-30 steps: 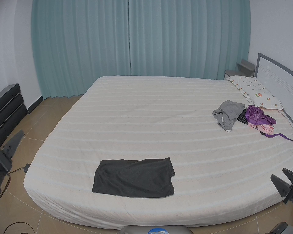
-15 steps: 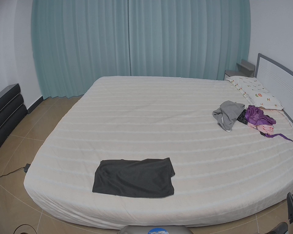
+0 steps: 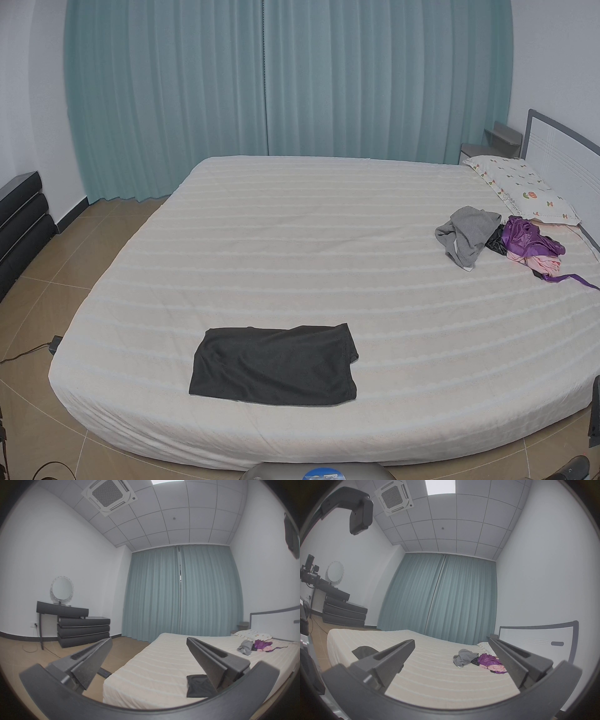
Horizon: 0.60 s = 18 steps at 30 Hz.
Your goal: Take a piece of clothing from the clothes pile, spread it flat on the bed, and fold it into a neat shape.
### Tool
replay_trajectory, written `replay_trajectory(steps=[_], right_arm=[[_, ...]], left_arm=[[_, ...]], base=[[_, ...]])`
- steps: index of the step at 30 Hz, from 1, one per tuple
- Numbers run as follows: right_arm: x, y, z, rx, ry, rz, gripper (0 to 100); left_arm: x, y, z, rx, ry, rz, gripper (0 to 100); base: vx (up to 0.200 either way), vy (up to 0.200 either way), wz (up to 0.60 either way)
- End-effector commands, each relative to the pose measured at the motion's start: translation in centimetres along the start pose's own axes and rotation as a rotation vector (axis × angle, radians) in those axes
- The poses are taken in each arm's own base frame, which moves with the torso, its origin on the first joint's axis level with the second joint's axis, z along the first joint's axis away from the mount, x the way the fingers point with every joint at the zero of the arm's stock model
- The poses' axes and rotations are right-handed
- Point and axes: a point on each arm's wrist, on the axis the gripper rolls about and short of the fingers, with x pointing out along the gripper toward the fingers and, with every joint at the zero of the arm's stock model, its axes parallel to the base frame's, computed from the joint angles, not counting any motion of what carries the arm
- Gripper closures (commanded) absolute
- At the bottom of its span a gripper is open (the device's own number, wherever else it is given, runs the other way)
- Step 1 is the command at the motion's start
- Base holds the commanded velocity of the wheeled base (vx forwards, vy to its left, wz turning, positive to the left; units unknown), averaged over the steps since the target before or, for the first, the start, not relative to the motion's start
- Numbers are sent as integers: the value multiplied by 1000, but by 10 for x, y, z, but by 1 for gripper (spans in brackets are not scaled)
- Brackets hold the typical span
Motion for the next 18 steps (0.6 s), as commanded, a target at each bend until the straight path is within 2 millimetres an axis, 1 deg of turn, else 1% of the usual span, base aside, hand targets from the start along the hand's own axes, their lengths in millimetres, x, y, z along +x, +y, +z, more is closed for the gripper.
replay_trajectory(steps=[1, 3, 4, 5, 6, 9, 12, 14, 15, 16, 17, 18], right_arm=[[-4, 6, -35, 10, 268, -3, 0], [-4, 6, -35, 41, 257, 7, 0], [-4, 7, -35, 54, 256, 13, 0], [-4, 7, -35, 54, 256, 13, 0], [-4, 6, -35, 65, 259, 4, 0], [-4, 6, -35, 117, 268, -33, 0], [-4, 5, -35, 136, 271, -57, 0], [-4, 6, -36, 172, 271, -43, 0], [-5, 7, -39, 209, 310, -16, 0], [-5, 7, -39, 209, 310, -16, 0], [-7, 8, -42, 202, 355, 12, 0], [-7, 8, -41, 190, 350, 16, 0]], left_arm=[[-5, -1, -21, 91, 4, 163, 0], [-6, -1, -30, 103, 15, 120, 0], [-5, -2, -49, 126, 49, 44, 0], [-5, -2, -49, 126, 49, 44, 0], [-3, -3, -58, 132, 67, 10, 0], [-3, -4, -63, 92, 108, -14, 0], [-4, -6, -66, 71, 148, -121, 0], [-4, -8, -67, 33, 156, -206, 0], [-5, -9, -67, 0, 163, -260, 0], [-5, -9, -67, 0, 163, -260, 0], [-5, -9, -67, -5, 165, -281, 0], [-5, -9, -67, 1, 165, -282, 0]], base=[[0, 0, 0], [0, 0, 0], [0, 0, 0], [0, 0, 0], [0, 0, 0], [0, 0, 0], [0, 0, 0], [0, 0, 0], [0, 0, 0], [0, 0, 0], [0, 0, 0], [0, 0, 0]])
